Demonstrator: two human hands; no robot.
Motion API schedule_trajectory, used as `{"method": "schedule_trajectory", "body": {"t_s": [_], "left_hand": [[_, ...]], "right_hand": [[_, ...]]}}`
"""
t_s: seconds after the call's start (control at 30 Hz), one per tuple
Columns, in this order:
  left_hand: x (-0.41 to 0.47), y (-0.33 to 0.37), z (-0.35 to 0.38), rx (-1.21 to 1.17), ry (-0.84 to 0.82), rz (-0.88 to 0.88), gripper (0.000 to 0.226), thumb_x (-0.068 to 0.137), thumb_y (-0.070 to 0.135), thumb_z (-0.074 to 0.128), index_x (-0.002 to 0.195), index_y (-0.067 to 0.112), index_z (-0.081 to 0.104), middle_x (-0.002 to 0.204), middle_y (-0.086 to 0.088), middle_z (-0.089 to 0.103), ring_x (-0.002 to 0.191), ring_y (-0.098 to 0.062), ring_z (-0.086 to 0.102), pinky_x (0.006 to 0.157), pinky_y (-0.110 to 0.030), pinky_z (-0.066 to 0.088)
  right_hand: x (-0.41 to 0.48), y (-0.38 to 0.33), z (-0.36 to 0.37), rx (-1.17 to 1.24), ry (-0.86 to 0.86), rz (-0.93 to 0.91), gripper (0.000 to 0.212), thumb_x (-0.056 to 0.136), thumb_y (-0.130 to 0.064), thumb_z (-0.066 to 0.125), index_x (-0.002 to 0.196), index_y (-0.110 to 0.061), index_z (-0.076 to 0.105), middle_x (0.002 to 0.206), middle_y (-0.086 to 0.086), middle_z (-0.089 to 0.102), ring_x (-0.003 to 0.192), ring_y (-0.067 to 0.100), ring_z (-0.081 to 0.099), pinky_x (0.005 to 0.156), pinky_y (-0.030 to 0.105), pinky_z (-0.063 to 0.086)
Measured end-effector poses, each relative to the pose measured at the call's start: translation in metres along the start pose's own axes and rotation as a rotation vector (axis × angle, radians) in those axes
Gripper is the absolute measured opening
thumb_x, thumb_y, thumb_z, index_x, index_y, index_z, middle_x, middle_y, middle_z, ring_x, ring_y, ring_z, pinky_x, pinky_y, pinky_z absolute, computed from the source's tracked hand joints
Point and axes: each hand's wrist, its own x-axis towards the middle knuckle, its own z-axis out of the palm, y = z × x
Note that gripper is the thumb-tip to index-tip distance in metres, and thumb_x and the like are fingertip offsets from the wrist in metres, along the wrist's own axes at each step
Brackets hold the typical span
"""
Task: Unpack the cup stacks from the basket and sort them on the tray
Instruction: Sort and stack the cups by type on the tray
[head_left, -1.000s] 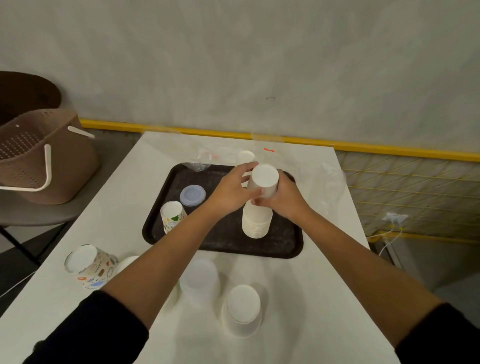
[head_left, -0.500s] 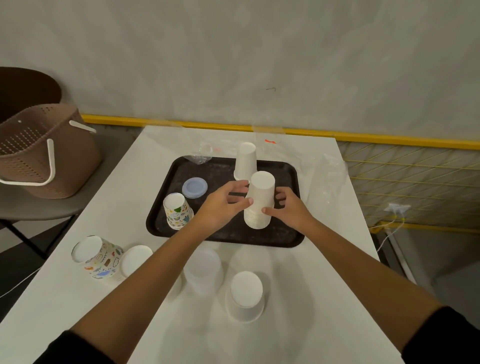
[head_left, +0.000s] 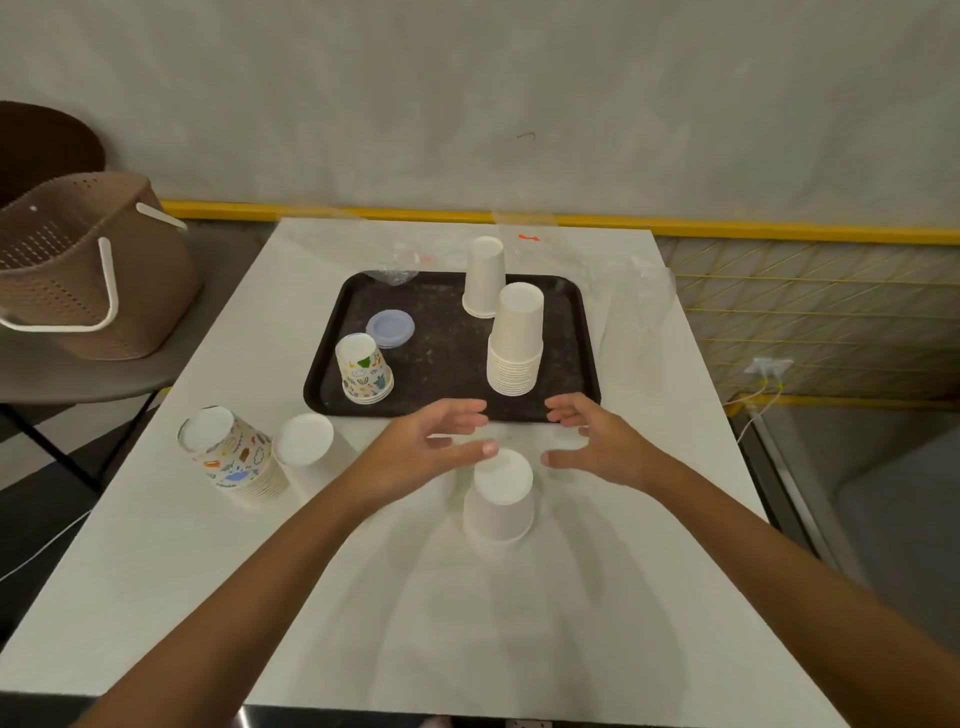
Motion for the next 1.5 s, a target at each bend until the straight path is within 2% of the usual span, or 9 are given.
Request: {"method": "schedule_trajectory", "body": {"t_s": [0.07,0.23,0.4,0.6,0.97,1.13,1.33,1.43,1.5], "left_hand": [[-0.008,-0.005,0.003,0.057,-0.04,-0.002,0.064,0.061,0.045,0.071,0.121,0.033,0.054,0.121,0.011,0.061,0.114,-0.002,0.055,0.102,-0.026,0.042],[-0.012,-0.012,0.013,0.169,-0.089,-0.036,0.064,0.074,0.027,0.074,0.131,0.027,0.045,0.136,0.007,0.048,0.12,-0.01,0.048,0.102,-0.025,0.037],[-0.011,-0.016,0.024,0.185,-0.104,-0.031,0.066,0.077,0.017,0.073,0.135,0.024,0.041,0.139,0.001,0.044,0.114,-0.009,0.043,0.098,-0.024,0.037],[-0.01,-0.02,0.031,0.156,-0.061,-0.04,0.066,0.075,0.018,0.075,0.133,0.023,0.043,0.138,0.0,0.046,0.122,-0.017,0.046,0.1,-0.03,0.041],[-0.017,-0.013,0.029,0.108,-0.017,0.021,0.063,0.075,0.017,0.075,0.13,0.023,0.046,0.135,0.001,0.048,0.111,-0.009,0.046,0.095,-0.026,0.043],[-0.022,0.005,0.021,0.133,0.002,0.113,0.06,0.074,0.022,0.076,0.126,0.029,0.047,0.123,0.01,0.047,0.11,-0.009,0.047,0.085,-0.018,0.045],[-0.025,0.034,0.01,0.096,0.014,0.263,0.053,0.072,0.024,0.077,0.112,0.045,0.048,0.114,0.016,0.052,0.103,-0.001,0.054,0.078,-0.012,0.049],[-0.022,0.05,0.005,0.096,0.03,0.323,0.053,0.071,0.027,0.077,0.109,0.049,0.048,0.113,0.016,0.055,0.101,-0.002,0.056,0.08,-0.013,0.05],[-0.017,0.06,0.001,0.1,0.045,0.341,0.052,0.071,0.028,0.077,0.109,0.05,0.048,0.113,0.017,0.055,0.1,-0.002,0.057,0.079,-0.012,0.05]], "right_hand": [[-0.012,0.0,0.007,-0.015,-0.076,0.0,0.074,0.073,-0.016,0.077,0.135,-0.021,0.036,0.134,0.002,0.045,0.125,0.016,0.041,0.097,0.021,0.033],[-0.033,-0.003,0.036,-0.034,-0.185,0.023,0.088,0.07,-0.014,0.079,0.14,-0.024,0.025,0.139,-0.002,0.039,0.13,0.016,0.036,0.102,0.027,0.037],[-0.039,-0.004,0.065,0.099,-0.093,0.038,0.084,0.069,-0.012,0.079,0.135,-0.023,0.029,0.124,-0.009,0.042,0.119,0.013,0.04,0.094,0.025,0.041],[-0.036,0.0,0.081,0.096,0.05,0.058,0.077,0.07,-0.017,0.079,0.133,-0.022,0.034,0.131,-0.002,0.047,0.112,0.01,0.043,0.094,0.025,0.041],[-0.042,-0.009,0.071,-0.007,0.075,0.024,0.078,0.069,-0.024,0.08,0.134,-0.023,0.036,0.131,-0.003,0.05,0.111,0.011,0.045,0.096,0.029,0.044],[-0.051,-0.025,0.056,0.019,0.08,-0.037,0.08,0.068,-0.027,0.08,0.134,-0.027,0.036,0.13,-0.005,0.049,0.115,0.014,0.047,0.098,0.034,0.047],[-0.065,-0.05,0.029,0.043,0.095,-0.138,0.08,0.068,-0.025,0.08,0.134,-0.03,0.035,0.12,-0.015,0.048,0.11,0.007,0.047,0.091,0.021,0.043],[-0.066,-0.062,0.012,0.035,0.123,-0.204,0.078,0.067,-0.023,0.081,0.131,-0.033,0.037,0.118,-0.019,0.05,0.104,0.0,0.05,0.083,0.006,0.041],[-0.063,-0.069,0.001,0.02,0.141,-0.241,0.077,0.066,-0.023,0.081,0.128,-0.036,0.036,0.116,-0.021,0.05,0.101,-0.005,0.05,0.077,0.001,0.041]]}}
